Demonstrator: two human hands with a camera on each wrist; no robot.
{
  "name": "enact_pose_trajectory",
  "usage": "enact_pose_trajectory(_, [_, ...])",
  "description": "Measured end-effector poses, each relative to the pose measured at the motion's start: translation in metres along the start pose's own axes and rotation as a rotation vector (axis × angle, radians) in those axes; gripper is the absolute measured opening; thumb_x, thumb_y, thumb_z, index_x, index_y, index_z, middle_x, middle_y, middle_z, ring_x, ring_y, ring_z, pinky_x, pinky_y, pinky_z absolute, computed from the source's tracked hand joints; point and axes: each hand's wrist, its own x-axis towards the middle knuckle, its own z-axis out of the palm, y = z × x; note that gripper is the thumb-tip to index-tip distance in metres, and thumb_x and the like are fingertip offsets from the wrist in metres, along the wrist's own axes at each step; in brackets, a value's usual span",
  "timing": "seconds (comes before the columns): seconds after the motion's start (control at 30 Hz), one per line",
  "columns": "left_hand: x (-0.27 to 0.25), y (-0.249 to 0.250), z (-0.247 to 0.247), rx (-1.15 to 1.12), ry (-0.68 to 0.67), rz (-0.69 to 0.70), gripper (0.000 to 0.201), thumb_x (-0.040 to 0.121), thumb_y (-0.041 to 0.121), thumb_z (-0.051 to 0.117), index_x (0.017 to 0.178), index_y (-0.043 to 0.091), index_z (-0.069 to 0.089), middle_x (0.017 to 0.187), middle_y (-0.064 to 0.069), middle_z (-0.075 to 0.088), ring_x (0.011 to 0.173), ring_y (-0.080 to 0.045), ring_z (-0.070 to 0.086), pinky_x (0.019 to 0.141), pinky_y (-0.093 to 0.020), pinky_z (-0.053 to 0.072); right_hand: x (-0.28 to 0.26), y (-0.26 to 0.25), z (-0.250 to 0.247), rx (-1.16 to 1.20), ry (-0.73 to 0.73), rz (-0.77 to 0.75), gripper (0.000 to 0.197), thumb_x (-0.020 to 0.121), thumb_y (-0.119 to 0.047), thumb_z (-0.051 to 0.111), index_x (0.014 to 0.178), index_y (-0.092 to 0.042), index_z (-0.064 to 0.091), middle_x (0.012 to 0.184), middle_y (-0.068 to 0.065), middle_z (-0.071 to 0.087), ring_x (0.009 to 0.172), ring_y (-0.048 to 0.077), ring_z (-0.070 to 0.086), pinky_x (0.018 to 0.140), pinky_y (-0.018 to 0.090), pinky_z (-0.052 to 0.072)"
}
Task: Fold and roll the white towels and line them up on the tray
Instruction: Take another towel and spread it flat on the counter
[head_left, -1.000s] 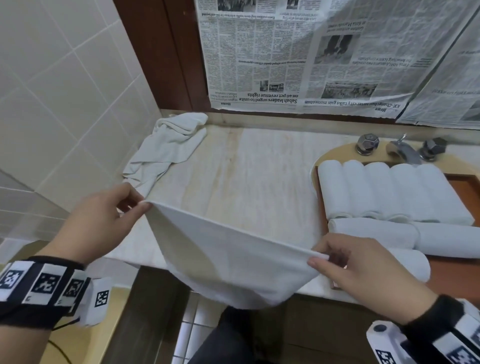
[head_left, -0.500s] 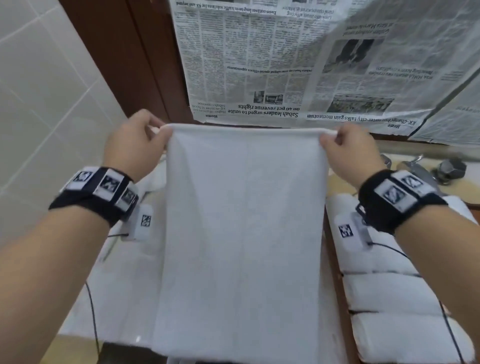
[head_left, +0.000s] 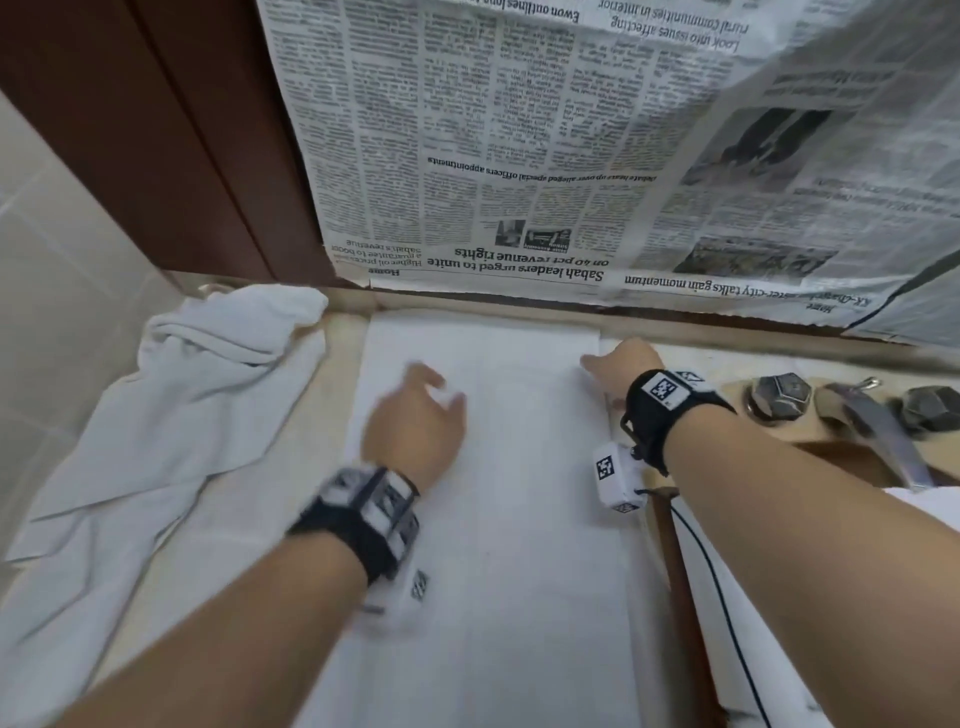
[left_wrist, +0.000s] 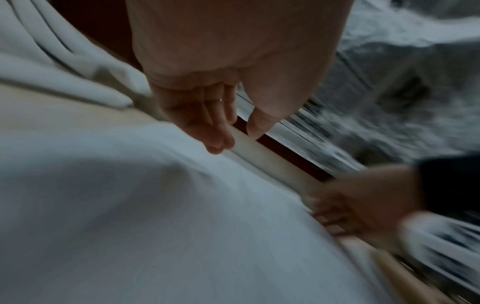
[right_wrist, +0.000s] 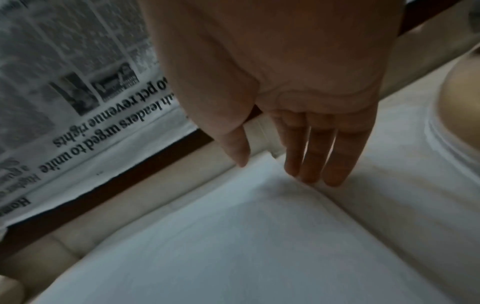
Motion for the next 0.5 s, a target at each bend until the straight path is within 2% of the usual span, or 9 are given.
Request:
enact_pose_trajectory(0.07, [-0.042, 0.008, 0.038, 0.081, -0.197, 0.053, 0.026, 0.092, 0.052, 0.059, 0.095, 0.027, 0.055, 0.091, -0.003, 0.073, 0.096, -0.031, 0.068, 0.082, -0.037, 0.055, 0.008, 0.001, 0.005, -0.057, -0.016, 0.036, 0.037, 0.097, -0.029, 0.056, 0.108, 0.005, 0.065, 0.104, 0.019, 0.069, 0.09, 0.035, 0.066, 0.076, 0.034, 0.053])
enact_pose_trajectory(0.13, [-0.084, 0.02, 0.07, 0.158, -0.357, 0.126, 0.031, 0.094, 0.055, 0.054, 0.097, 0.024, 0.058, 0.098, -0.003, 0.073, 0.1, -0.029, 0.067, 0.083, -0.036, 0.053, 0.012, 0.001, 0.005, -0.073, -0.026, 0.062, 0.027, 0.097, -0.024, 0.056, 0.102, 0.0, 0.065, 0.107, 0.018, 0.069, 0.086, 0.033, 0.061, 0.074, 0.032, 0.048])
enact_pose_trajectory(0.17, [-0.102, 0.026, 0.084, 0.185, -0.408, 0.165, 0.034, 0.094, 0.056, 0.052, 0.1, 0.023, 0.059, 0.099, -0.002, 0.072, 0.099, -0.028, 0.066, 0.083, -0.036, 0.052, 0.015, 0.003, 0.006, -0.046, -0.034, 0.067, 0.023, 0.096, -0.023, 0.058, 0.105, -0.003, 0.065, 0.113, 0.018, 0.068, 0.091, 0.033, 0.063, 0.077, 0.033, 0.051])
enact_pose_trajectory(0.27, [-0.137, 0.039, 0.112, 0.242, -0.491, 0.185, 0.042, 0.095, 0.062, 0.047, 0.103, 0.022, 0.055, 0.099, -0.001, 0.066, 0.091, -0.027, 0.063, 0.075, -0.037, 0.049, 0.019, 0.008, 0.007, 0.068, -0.054, 0.05, 0.035, 0.093, -0.018, 0.06, 0.125, -0.005, 0.064, 0.124, 0.016, 0.065, 0.113, 0.033, 0.064, 0.093, 0.039, 0.056])
enact_pose_trajectory(0.33, [-0.145, 0.044, 0.123, 0.276, -0.5, 0.159, 0.046, 0.093, 0.067, 0.048, 0.102, 0.022, 0.051, 0.095, 0.0, 0.06, 0.086, -0.028, 0.06, 0.069, -0.037, 0.044, 0.017, 0.007, 0.005, 0.088, -0.052, 0.036, 0.034, 0.094, -0.019, 0.059, 0.125, -0.005, 0.064, 0.124, 0.016, 0.065, 0.11, 0.032, 0.065, 0.093, 0.039, 0.057])
enact_pose_trajectory(0.4, [-0.15, 0.05, 0.129, 0.305, -0.476, 0.147, 0.045, 0.094, 0.066, 0.05, 0.102, 0.022, 0.048, 0.092, 0.001, 0.053, 0.085, -0.028, 0.058, 0.067, -0.037, 0.04, 0.015, 0.006, 0.001, 0.075, -0.065, 0.038, 0.023, 0.096, -0.021, 0.055, 0.108, -0.005, 0.066, 0.114, 0.016, 0.067, 0.095, 0.031, 0.063, 0.082, 0.035, 0.055])
enact_pose_trajectory(0.47, [-0.153, 0.055, 0.134, 0.333, -0.464, 0.152, 0.037, 0.098, 0.057, 0.049, 0.106, 0.021, 0.049, 0.101, -0.002, 0.058, 0.096, -0.027, 0.062, 0.068, -0.036, 0.038, 0.014, 0.006, -0.005, 0.011, -0.045, 0.044, 0.023, 0.097, -0.021, 0.051, 0.083, -0.005, 0.059, 0.091, 0.013, 0.065, 0.082, 0.032, 0.059, 0.069, 0.031, 0.047])
enact_pose_trajectory(0.5, [-0.156, 0.058, 0.135, 0.341, -0.47, 0.154, 0.031, 0.1, 0.05, 0.047, 0.107, 0.02, 0.05, 0.107, -0.003, 0.06, 0.1, -0.027, 0.063, 0.07, -0.036, 0.036, 0.015, 0.007, -0.007, 0.002, -0.035, 0.051, 0.025, 0.097, -0.02, 0.051, 0.077, -0.006, 0.056, 0.08, 0.011, 0.062, 0.075, 0.03, 0.059, 0.063, 0.029, 0.045])
